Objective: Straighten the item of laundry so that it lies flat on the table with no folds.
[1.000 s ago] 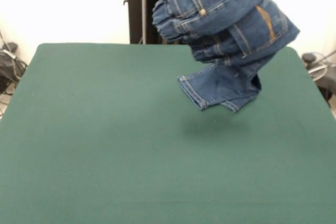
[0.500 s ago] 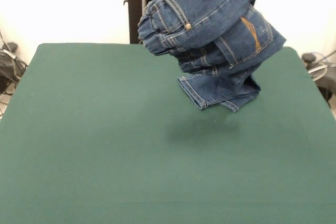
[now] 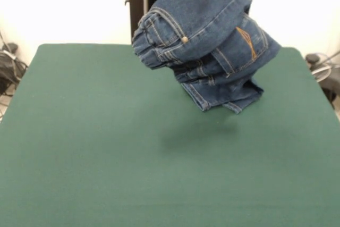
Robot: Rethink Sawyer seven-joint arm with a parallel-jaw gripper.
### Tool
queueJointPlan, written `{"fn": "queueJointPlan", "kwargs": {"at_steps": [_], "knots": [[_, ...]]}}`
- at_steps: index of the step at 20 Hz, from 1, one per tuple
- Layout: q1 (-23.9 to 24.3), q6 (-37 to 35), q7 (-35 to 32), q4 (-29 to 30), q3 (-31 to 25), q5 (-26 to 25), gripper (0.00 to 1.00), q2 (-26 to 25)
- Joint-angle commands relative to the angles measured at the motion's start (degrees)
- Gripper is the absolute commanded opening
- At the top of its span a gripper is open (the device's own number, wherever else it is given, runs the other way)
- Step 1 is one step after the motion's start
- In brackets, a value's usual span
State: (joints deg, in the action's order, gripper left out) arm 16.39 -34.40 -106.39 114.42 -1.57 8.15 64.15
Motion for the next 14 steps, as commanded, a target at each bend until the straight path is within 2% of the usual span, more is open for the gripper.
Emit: {"fn": "queueJointPlan", "kwargs": {"at_steps": [1,7,14], "knots": [[4.9,3.2,13.8,4.6,-9.8,-3.4,0.00,1.5],[10.5,-0.4,17.1,1.2,-14.1,-5.7,0.00,-0.1],[14.9,-4.1,17.9,-2.0,-18.0,-8.6,0.00,-1.4]]}}
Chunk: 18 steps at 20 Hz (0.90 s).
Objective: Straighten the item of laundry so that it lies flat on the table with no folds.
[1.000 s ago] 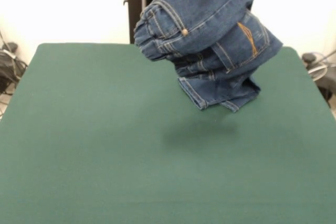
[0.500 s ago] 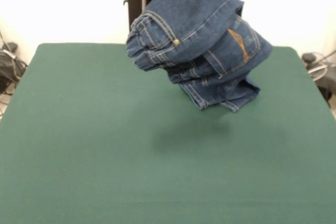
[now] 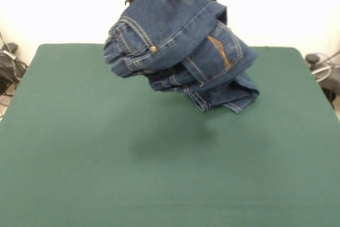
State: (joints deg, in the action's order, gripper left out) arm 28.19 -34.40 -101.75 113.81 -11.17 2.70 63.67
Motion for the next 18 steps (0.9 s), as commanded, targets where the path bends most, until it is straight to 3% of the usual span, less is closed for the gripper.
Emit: {"fn": "queueJointPlan", "kwargs": {"at_steps": [1,18], "knots": [[3.6,-4.5,13.4,-1.8,-9.1,-3.6,0.00,-1.2],[10.0,-12.6,14.6,-10.0,-15.7,-8.5,0.00,-5.3]]}}
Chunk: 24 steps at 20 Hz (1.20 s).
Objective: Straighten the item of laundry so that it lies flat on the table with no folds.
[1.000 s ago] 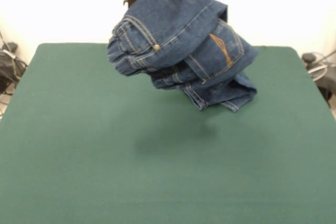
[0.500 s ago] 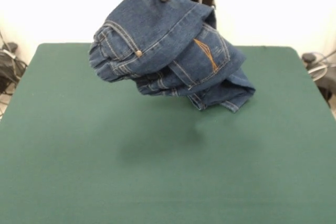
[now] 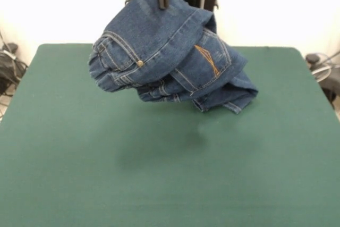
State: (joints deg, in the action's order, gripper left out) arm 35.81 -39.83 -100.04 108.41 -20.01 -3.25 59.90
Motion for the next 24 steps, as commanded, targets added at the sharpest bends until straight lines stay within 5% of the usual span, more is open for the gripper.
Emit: {"fn": "queueJointPlan", "kwargs": {"at_steps": [1,16,24], "knots": [[2.8,-8.1,13.3,-5.4,-7.2,-2.8,0.00,-1.7],[12.0,-16.4,21.1,-13.1,-14.6,-8.3,0.00,-7.1],[11.3,-17.8,24.4,-17.9,-14.4,-14.8,0.00,-10.3]]}}
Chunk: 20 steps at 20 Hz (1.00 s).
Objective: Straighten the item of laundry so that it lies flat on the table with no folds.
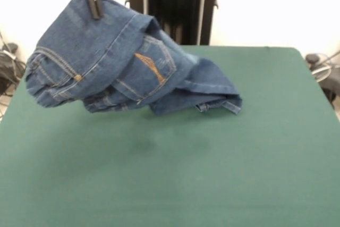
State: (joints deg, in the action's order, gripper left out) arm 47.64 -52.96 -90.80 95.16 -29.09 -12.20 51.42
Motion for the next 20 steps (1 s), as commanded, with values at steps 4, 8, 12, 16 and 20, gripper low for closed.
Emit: {"fn": "queueJointPlan", "kwargs": {"at_steps": [4,8,12,16,20], "knots": [[-2.2,-6.4,16.2,-7.9,-5.0,-7.6,0.00,-3.9],[-3.8,-6.4,15.8,-12.5,-4.1,-9.3,0.00,-6.2],[-5.0,-5.0,13.8,-17.1,-2.5,-11.5,0.00,-8.1],[-5.2,-4.3,13.6,-20.9,-2.5,-12.3,0.00,-10.3],[-5.4,-2.9,12.0,-20.2,-2.1,-12.1,0.00,-9.9]]}}
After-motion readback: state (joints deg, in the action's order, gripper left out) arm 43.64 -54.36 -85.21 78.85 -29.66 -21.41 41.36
